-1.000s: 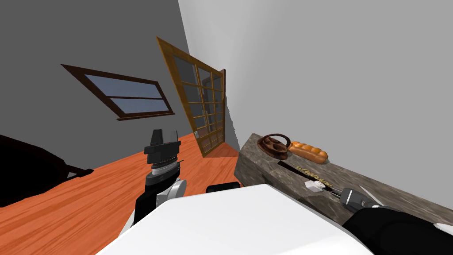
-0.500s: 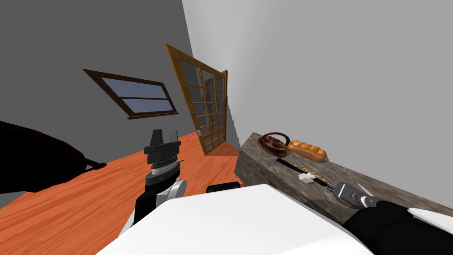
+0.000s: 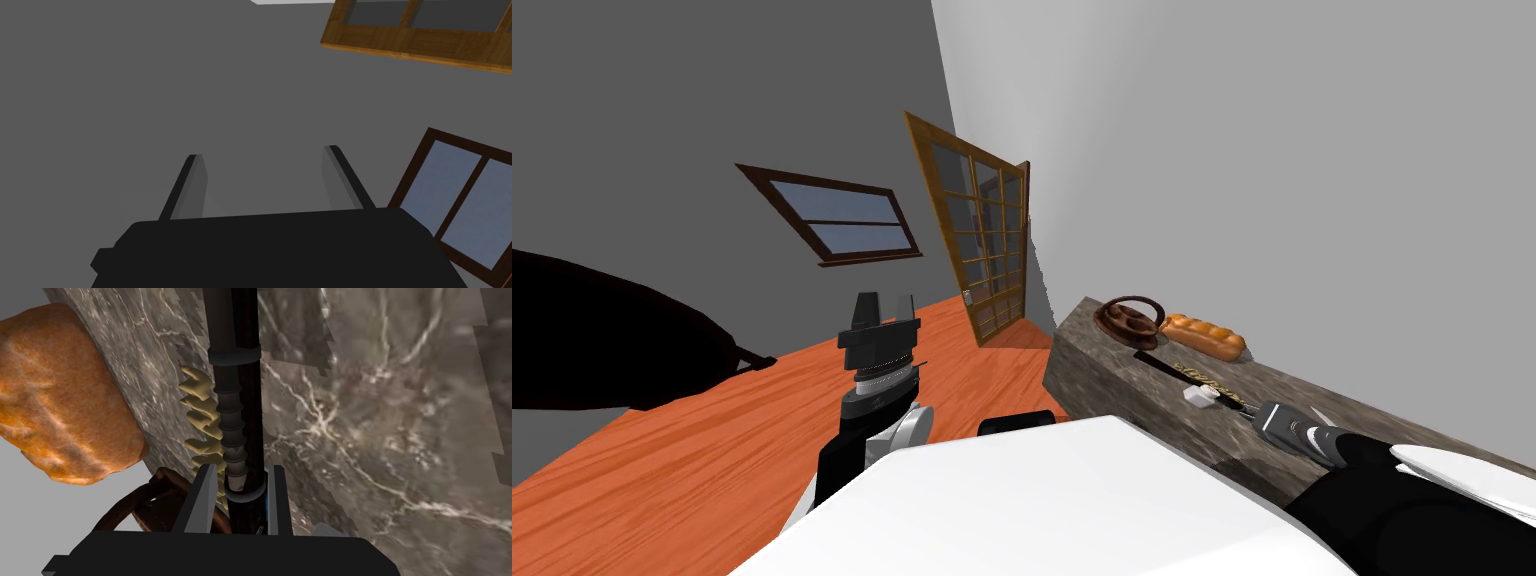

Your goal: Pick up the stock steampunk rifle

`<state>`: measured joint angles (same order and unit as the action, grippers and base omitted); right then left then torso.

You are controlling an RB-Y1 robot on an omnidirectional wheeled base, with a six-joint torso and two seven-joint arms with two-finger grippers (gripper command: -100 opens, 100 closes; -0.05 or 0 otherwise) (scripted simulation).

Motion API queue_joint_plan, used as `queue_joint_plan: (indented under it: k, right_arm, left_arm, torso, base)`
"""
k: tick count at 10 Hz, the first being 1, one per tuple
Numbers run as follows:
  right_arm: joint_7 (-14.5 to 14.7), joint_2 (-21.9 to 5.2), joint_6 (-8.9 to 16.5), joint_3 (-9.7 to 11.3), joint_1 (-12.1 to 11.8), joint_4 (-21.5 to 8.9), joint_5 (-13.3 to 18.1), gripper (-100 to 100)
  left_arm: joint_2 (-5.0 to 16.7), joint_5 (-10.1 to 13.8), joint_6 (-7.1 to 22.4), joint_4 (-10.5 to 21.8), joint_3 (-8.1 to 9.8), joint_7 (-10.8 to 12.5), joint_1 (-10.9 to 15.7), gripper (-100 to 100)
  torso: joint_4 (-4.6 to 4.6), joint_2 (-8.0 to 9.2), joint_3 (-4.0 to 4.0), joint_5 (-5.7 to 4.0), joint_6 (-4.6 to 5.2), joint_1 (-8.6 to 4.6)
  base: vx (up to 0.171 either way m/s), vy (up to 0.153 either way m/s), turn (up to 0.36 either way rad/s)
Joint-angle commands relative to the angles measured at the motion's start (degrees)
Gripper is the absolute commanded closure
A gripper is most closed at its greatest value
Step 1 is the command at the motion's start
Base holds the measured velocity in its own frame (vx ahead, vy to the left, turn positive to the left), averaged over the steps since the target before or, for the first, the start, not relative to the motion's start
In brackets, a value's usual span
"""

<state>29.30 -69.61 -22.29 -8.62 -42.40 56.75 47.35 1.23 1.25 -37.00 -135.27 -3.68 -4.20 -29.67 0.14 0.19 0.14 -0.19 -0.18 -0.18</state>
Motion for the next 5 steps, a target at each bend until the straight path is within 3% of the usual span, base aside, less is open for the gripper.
queue_joint_plan:
  k: [1,2,3,4,5]
  right_arm:
    - [-2.9,-0.6,1.0,0.3,0.1,0.7,1.0,100]
    - [-4.5,-1.6,2.5,1.2,0.9,1.6,3.1,100]
    - [-6.5,-1.6,2.5,1.2,0.9,1.6,3.1,100]
    - [-5.5,-1.7,2.6,1.1,0.5,2.0,2.7,100]
    - [-5.9,-1.8,2.6,1.1,0.6,2.0,2.8,0]
  left_arm:
    - [0.0,0.0,0.0,0.0,0.0,0.0,0.0,0]
    - [0.0,0.0,0.0,0.0,0.0,0.0,0.0,0]
    - [0.0,0.0,0.0,0.0,0.0,0.0,0.0,0]
    - [0.0,0.0,0.0,0.0,0.0,0.0,0.0,0]
    - [0.0,0.0,0.0,0.0,0.0,0.0,0.0,0]
  torso:
    - [0.0,0.0,0.0,0.0,0.0,0.0]
    - [0.0,-0.01,0.01,0.02,0.05,0.03]
    - [0.02,0.09,0.06,0.05,0.01,0.11]
    - [0.03,0.09,0.07,0.07,0.09,0.1]
    - [0.0,-0.05,-0.01,0.06,0.12,0.07]
  base:
    - [-0.08,0.009,0.065]
    - [-0.114,0.024,0.074]
    - [-0.099,0.017,0.047]
    - [-0.032,0.004,0.007]
    - [-0.007,0.001,-0.004]
